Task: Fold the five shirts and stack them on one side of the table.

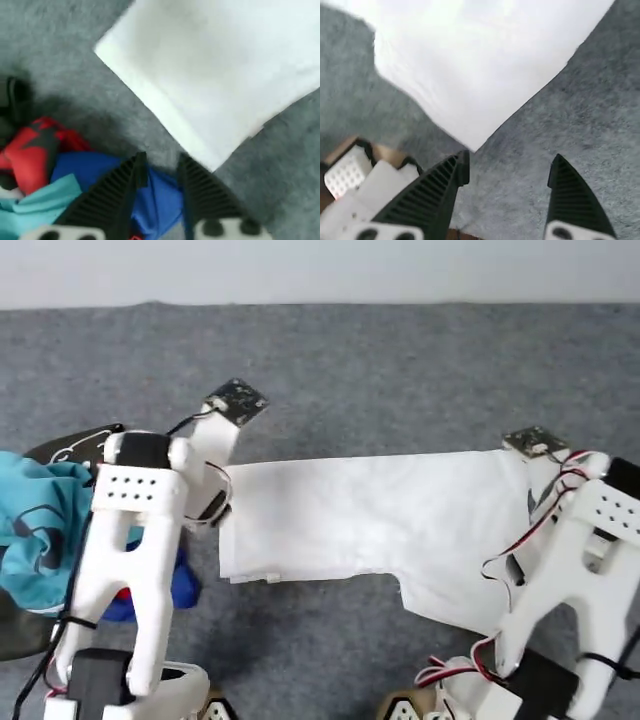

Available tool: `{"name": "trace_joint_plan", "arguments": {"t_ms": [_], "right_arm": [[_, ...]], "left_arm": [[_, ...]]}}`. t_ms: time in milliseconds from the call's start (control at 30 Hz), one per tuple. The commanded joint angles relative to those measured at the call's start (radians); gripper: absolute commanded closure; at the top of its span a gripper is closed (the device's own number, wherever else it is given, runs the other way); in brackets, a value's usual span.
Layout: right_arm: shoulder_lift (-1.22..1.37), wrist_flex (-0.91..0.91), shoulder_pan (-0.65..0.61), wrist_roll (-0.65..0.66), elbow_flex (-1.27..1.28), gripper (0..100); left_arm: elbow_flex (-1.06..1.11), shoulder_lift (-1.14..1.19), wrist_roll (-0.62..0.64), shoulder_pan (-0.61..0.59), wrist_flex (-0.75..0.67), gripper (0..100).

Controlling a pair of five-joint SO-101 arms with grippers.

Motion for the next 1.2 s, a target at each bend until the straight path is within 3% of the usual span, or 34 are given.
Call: {"name": "trace_joint_plan", "arguments": {"t_ms": [0,133,400,567,833,1067,1167], "right_arm": [[-0.042,-0.008,-0.025,-0.071,-0.083,82.5],[-0.042,0.035,0.008,-0.08,-0.169,98.7],[-0.082,0.076,0.074,-0.092,-0.384,98.1],[-0.228,0.065,0.019,-0.249,-0.489,98.1],[-0.433,0.065,-0.2,-0.39,-0.552,98.1],[-0.484,0.065,-0.311,-0.456,-0.552,98.1],[-0.486,0.067,-0.326,-0.462,-0.552,98.1]], "left_arm": [[-0.024,-0.043,0.014,0.063,-0.031,98],[-0.027,-0.041,0.014,0.19,-0.054,99],[-0.024,-0.008,0.02,0.405,-0.249,99],[-0.081,0.157,0.02,0.519,-0.304,99],[-0.351,0.47,0.021,0.695,-0.298,99],[-0.628,0.707,0.02,0.841,-0.155,98],[-0.769,0.804,0.02,0.881,-0.068,93]]}}
